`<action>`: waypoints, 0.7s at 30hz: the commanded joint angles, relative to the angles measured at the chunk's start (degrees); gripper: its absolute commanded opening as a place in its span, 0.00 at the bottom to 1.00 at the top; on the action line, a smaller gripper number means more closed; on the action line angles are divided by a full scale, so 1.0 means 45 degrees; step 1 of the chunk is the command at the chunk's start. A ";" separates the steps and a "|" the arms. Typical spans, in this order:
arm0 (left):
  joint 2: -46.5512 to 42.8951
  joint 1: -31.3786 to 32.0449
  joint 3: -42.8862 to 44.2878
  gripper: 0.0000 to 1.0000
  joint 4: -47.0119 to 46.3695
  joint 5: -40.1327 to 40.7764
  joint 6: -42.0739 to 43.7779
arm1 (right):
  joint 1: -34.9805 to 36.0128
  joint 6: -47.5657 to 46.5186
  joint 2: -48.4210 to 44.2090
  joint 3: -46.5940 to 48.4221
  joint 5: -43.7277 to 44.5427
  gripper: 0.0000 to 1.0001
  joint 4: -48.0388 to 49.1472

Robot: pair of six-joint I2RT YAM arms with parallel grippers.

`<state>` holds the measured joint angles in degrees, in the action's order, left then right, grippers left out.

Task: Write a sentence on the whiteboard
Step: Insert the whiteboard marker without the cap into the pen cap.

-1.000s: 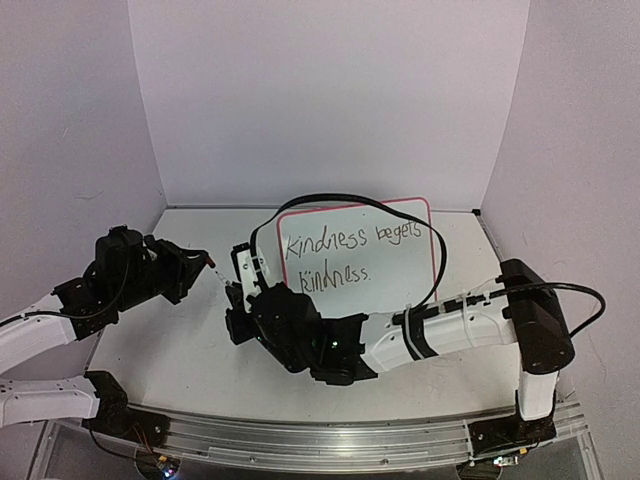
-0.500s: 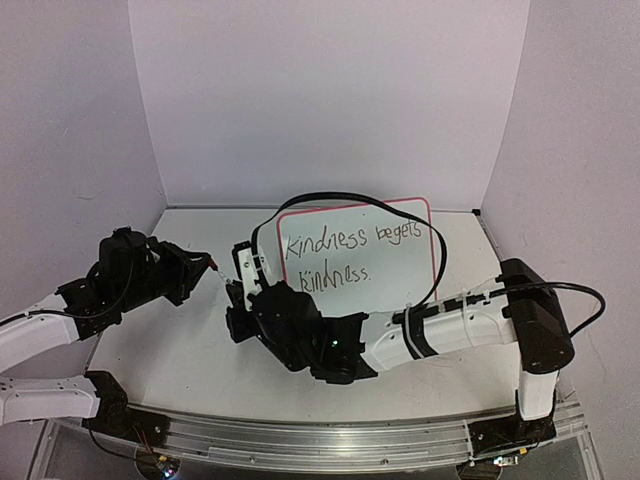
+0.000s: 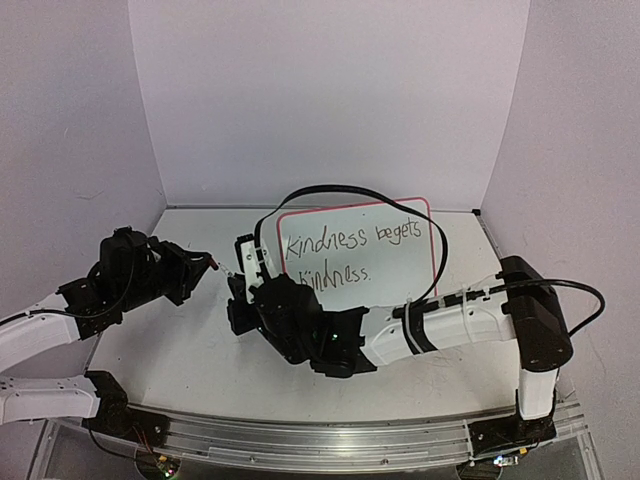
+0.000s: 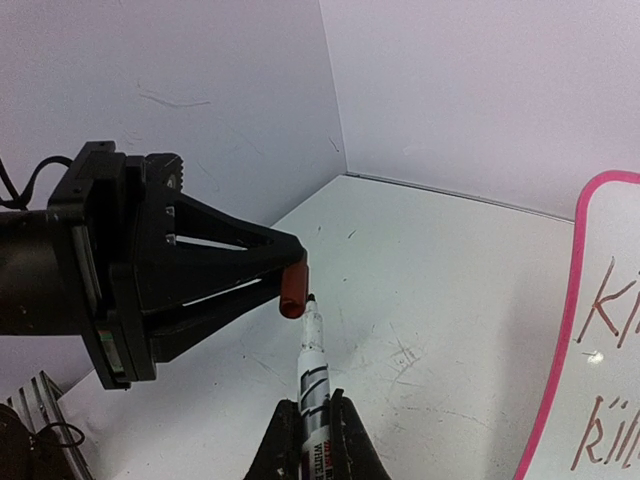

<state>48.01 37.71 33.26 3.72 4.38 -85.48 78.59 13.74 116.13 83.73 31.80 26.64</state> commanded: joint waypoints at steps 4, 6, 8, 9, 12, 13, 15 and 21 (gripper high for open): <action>-0.0026 0.0018 0.0059 0.00 -0.0659 0.0025 0.0152 | -0.0030 0.0081 -0.0007 0.0381 -0.0293 0.00 0.0487; -0.0067 0.0018 0.0023 0.00 -0.0652 0.0108 0.0092 | -0.0005 0.0091 -0.0178 0.0136 -0.0384 0.00 0.0589; -0.0071 0.0018 0.0013 0.00 -0.0669 0.0118 0.0077 | 0.0022 0.0019 -0.0240 -0.0010 -0.0482 0.00 0.0765; -0.0057 0.0018 0.0014 0.00 -0.0687 0.0113 0.0079 | 0.0039 -0.0021 -0.0229 -0.0034 -0.0502 0.00 0.0819; -0.0028 0.0018 0.0040 0.00 -0.0705 0.0069 0.0083 | 0.0043 -0.0060 -0.0089 0.0045 -0.0437 0.00 0.0836; -0.0048 0.0018 0.0050 0.00 -0.0709 0.0054 0.0089 | 0.0042 -0.0061 -0.0057 0.0076 -0.0399 0.00 0.0837; -0.0108 0.0018 0.0039 0.00 -0.0710 0.0074 0.0095 | 0.0040 0.0018 -0.0053 0.0076 -0.0297 0.00 0.0833; -0.0230 0.0018 -0.0041 0.00 -0.0693 0.0291 0.0006 | 0.0046 0.0039 -0.0271 -0.0189 -0.0408 0.00 0.0782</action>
<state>47.97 37.71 33.21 2.87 4.43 -85.51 78.48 13.73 116.16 83.84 30.14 27.90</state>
